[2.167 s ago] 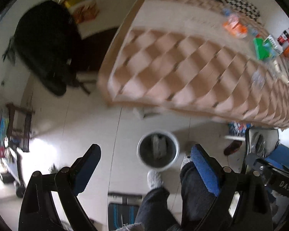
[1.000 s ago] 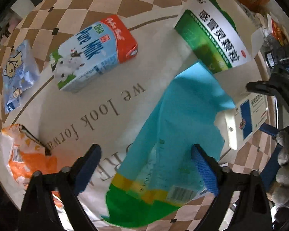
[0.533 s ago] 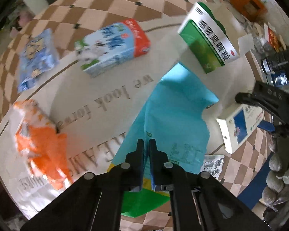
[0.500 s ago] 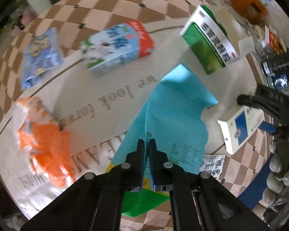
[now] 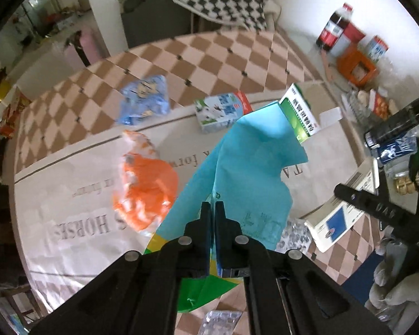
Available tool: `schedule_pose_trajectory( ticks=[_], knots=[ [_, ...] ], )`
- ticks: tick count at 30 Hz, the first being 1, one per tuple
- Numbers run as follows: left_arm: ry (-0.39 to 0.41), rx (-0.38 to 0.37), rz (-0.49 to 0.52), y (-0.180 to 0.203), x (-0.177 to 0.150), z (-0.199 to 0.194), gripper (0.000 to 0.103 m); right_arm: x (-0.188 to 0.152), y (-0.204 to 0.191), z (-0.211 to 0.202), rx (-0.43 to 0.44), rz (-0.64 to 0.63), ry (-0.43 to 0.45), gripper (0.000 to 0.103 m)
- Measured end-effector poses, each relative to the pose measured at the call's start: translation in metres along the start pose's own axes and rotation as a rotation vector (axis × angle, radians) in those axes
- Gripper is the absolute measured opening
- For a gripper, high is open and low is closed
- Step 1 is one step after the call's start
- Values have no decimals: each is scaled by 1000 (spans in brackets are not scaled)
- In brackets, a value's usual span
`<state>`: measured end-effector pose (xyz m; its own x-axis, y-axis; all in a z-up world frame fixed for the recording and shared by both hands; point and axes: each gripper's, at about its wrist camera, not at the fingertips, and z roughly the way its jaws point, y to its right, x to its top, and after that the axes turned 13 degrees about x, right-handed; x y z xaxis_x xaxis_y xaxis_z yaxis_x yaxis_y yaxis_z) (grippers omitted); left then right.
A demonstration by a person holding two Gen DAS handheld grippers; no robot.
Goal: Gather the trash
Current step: 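Carry the bag and box to the bin and release both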
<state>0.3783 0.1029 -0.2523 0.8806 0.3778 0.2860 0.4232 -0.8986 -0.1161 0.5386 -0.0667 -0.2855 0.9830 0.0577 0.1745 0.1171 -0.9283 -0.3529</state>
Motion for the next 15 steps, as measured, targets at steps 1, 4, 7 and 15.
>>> schedule_pose_trajectory(
  ticks=[1, 4, 7, 15],
  knots=[
    [10, 8, -10, -10, -5, -8, 0, -9, -9, -6, 9, -28, 7, 92],
    [45, 20, -39, -33, -31, -27, 0, -46, -12, -25, 30, -78, 13, 92],
    [72, 34, -65, -55, -74, -50, 0, -92, -27, -48, 61, -126, 12, 91],
    [94, 46, -142, -116, -211, -91, 0, -252, -47, -98, 137, -210, -1, 91]
  ],
)
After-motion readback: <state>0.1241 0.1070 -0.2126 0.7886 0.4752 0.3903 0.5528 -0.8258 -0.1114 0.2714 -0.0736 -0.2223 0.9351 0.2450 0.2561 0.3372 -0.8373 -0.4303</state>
